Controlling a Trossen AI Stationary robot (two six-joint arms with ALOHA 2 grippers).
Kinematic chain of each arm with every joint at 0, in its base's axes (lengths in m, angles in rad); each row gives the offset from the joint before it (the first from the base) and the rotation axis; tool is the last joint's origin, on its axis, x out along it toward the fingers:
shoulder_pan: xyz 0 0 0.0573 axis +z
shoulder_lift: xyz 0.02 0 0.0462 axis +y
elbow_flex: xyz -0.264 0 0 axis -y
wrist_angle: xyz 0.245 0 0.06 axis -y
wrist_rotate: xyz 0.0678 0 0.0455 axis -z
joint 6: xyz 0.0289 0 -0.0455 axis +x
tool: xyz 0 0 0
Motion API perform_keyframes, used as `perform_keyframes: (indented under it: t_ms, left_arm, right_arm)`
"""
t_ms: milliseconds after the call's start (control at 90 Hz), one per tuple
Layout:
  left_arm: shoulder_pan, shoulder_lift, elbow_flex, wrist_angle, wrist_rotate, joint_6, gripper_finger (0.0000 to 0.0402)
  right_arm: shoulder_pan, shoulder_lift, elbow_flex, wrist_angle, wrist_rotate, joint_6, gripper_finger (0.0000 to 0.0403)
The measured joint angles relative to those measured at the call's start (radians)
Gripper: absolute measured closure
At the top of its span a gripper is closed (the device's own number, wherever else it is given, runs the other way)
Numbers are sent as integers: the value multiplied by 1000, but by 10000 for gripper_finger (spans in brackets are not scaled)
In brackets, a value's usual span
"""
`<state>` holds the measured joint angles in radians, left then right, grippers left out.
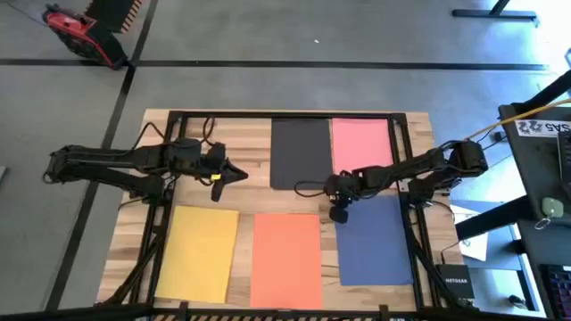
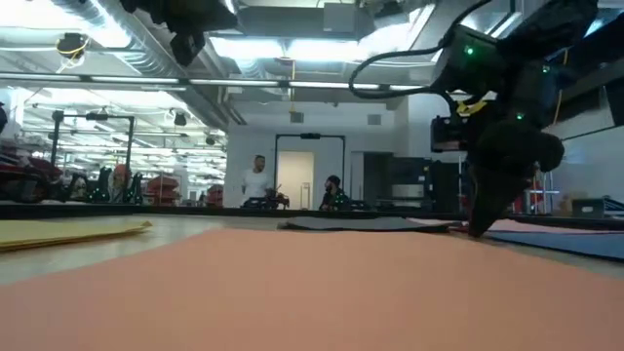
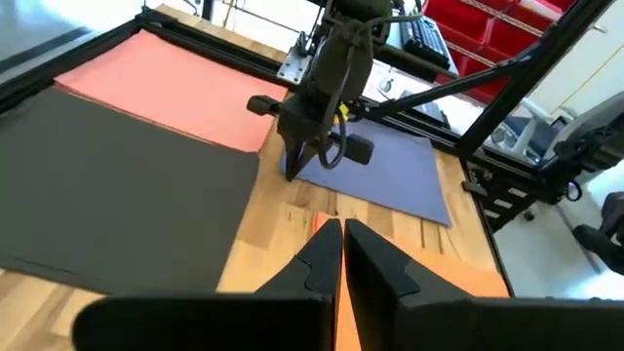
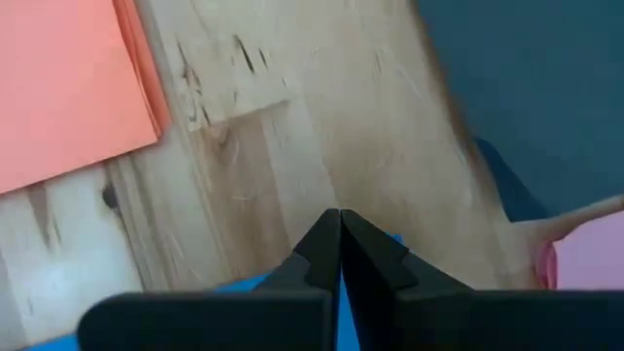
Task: Organize paper
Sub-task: Stack the blue paper on top of the stacked blue papers
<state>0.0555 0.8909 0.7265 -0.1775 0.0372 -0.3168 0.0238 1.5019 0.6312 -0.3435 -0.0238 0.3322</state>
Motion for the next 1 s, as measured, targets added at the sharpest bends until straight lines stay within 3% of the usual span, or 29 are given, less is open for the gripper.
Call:
perform_keyframes:
  t_ms: [1000]
  left_arm:
    - [0, 0, 0, -23, 0, 1, 402]
  right_arm:
    - [2, -48, -7, -96, 32, 22, 403]
